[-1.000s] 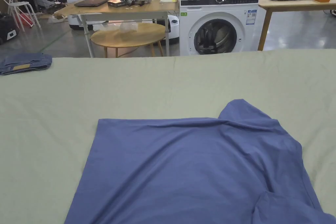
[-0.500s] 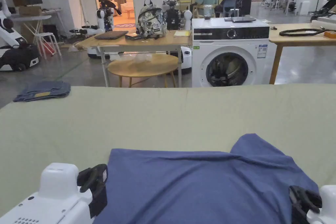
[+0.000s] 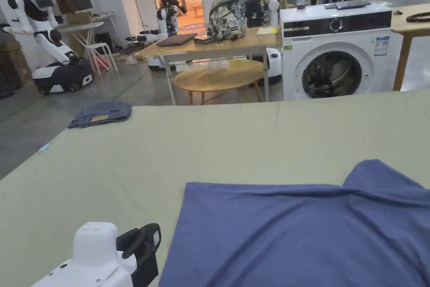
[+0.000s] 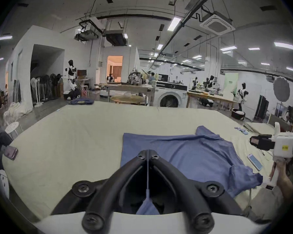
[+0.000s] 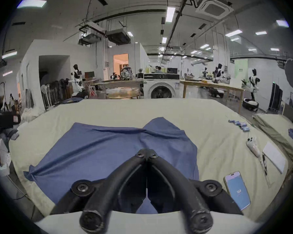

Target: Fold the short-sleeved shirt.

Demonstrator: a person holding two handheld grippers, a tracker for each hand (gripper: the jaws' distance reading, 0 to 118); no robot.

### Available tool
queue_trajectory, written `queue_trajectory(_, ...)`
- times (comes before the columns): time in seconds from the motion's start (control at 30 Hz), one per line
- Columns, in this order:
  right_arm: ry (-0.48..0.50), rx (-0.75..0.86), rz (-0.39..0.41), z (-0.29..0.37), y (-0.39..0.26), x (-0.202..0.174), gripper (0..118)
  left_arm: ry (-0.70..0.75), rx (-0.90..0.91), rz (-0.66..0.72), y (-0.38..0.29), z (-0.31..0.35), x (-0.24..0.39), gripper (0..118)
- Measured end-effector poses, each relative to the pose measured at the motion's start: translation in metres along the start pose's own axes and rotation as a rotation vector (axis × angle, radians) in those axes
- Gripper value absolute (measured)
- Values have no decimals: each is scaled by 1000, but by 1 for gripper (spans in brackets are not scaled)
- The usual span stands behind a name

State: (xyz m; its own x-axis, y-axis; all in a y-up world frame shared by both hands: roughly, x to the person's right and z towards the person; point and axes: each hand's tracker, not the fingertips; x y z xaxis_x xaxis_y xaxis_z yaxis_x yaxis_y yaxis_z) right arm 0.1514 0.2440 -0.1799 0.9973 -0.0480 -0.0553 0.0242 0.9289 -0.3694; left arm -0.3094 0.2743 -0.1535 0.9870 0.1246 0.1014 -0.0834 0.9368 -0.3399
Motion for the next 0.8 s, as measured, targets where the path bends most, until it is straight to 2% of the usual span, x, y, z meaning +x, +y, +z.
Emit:
queue_trajectory(0.03, 3, -5, -17, 5, -4, 2, 0, -24, -23, 4, -8, 7, -9, 35)
queue_trajectory(0.07, 0, -12, -26, 8, -8, 3, 0, -26, -42, -2, -15, 13, -16, 44)
queue_trajectory(0.17, -6, -43, -47, 14, -22, 6, 0, 57, -149, -40, -47, 28, -30, 44)
queue_trajectory(0.3, 10, -78, -83, 17, -36, 8, 0, 66, -291, 79, -96, 34, -47, 44)
queue_trajectory(0.47, 11, -109, -101, 17, -41, 8, 0, 24, -404, 159, -138, 12, -53, 44)
queue_trajectory(0.5, 15, -111, -112, 19, -42, 9, 0, 20, -432, 191, -146, 7, -56, 42)
queue_trajectory(0.57, 10, -110, -119, 24, -42, 12, 0, 58, -493, 212, -159, -2, -56, 14)
queue_trajectory(0.63, -14, -111, -115, 32, -44, 16, 0, 62, -425, 160, -158, 3, -49, 7)
queue_trajectory(0.73, -48, -116, -130, 50, -48, 29, 0, 89, -497, 4, -154, -6, -34, 5)
queue_trajectory(0.8, -99, -123, -140, 62, -51, 38, 0, 92, -536, -24, -149, -11, -32, 5)
